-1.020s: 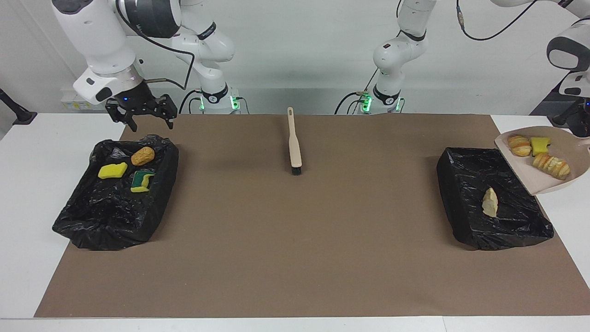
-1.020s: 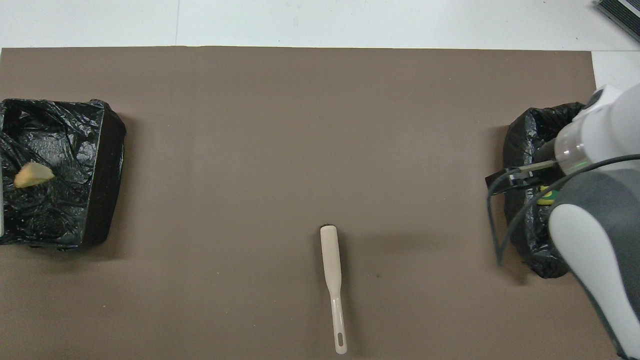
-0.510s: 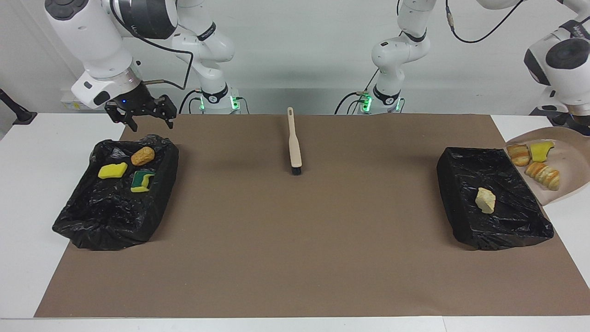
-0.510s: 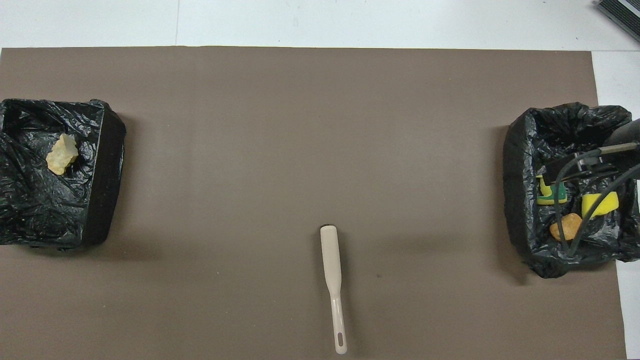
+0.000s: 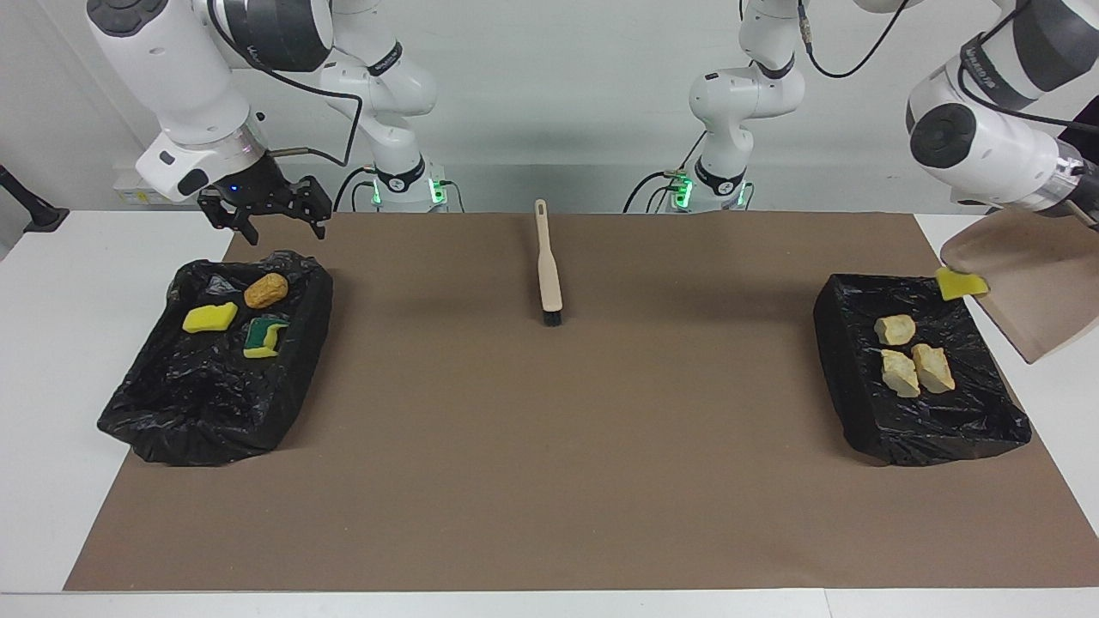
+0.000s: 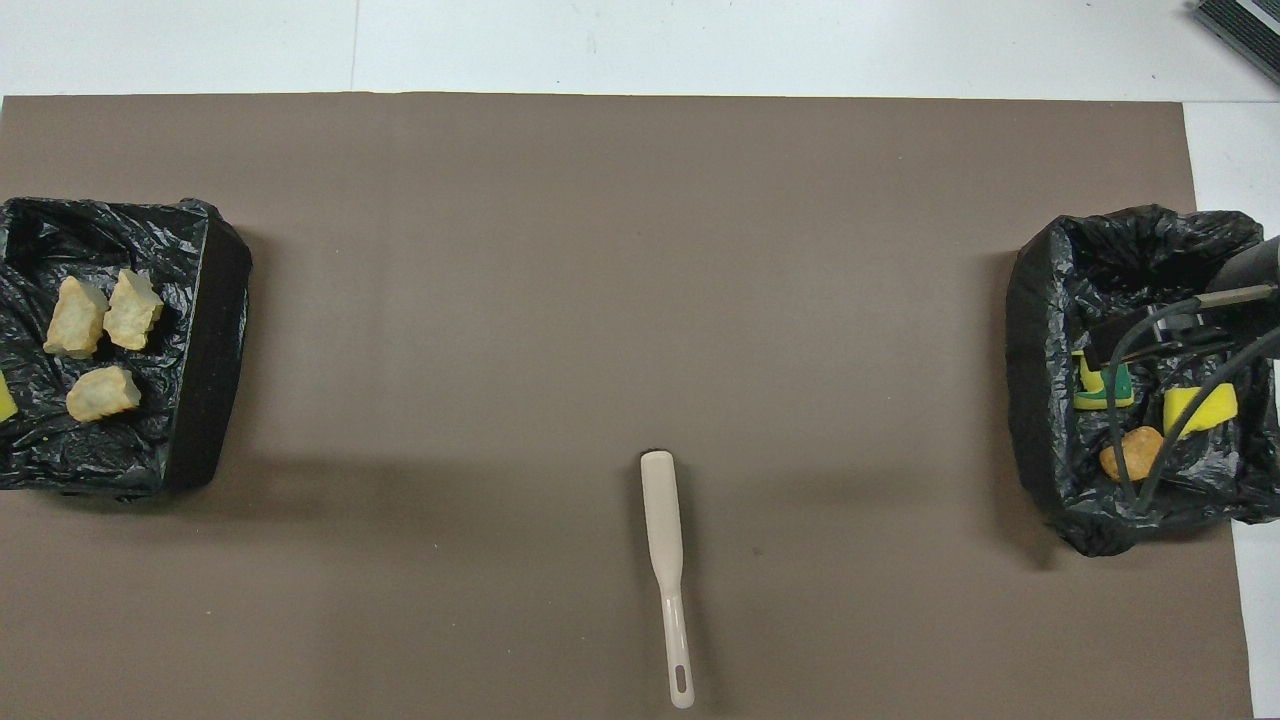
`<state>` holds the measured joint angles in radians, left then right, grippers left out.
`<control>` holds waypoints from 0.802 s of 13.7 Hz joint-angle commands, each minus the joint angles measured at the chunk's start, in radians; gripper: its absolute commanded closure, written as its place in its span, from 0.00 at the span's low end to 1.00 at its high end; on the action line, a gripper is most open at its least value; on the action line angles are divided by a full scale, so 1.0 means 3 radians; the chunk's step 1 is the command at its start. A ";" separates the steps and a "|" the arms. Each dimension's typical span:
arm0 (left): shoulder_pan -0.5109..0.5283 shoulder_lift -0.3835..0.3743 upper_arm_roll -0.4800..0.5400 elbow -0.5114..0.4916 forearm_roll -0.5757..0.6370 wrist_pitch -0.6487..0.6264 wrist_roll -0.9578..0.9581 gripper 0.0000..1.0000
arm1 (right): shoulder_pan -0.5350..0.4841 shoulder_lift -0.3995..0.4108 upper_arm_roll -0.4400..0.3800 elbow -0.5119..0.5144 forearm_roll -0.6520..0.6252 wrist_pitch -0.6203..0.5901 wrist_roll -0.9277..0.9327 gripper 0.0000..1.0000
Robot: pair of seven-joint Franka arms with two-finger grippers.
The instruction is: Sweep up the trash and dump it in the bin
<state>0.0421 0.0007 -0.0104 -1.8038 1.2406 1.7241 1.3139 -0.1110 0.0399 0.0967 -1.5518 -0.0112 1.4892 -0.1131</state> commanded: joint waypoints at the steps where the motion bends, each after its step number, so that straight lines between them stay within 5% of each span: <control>1: -0.0165 -0.0048 0.0030 -0.0006 0.0124 -0.0214 -0.0049 1.00 | -0.0034 0.0041 0.0020 0.0080 0.0073 -0.0071 0.0040 0.00; 5: -0.0324 -0.0054 0.0004 0.0045 -0.0069 -0.0256 -0.0064 1.00 | -0.0029 0.0041 0.0020 0.0080 0.0073 -0.0071 0.0040 0.00; 11: -0.0518 0.0002 -0.0011 0.0162 -0.1611 -0.0214 -0.0932 1.00 | -0.0034 0.0041 0.0020 0.0080 0.0073 -0.0071 0.0040 0.00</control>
<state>-0.0875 -0.0065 -0.0255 -1.7940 0.8759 1.6694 1.1210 -0.1110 0.0399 0.0967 -1.5517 -0.0108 1.4892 -0.1131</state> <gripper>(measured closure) 0.678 0.000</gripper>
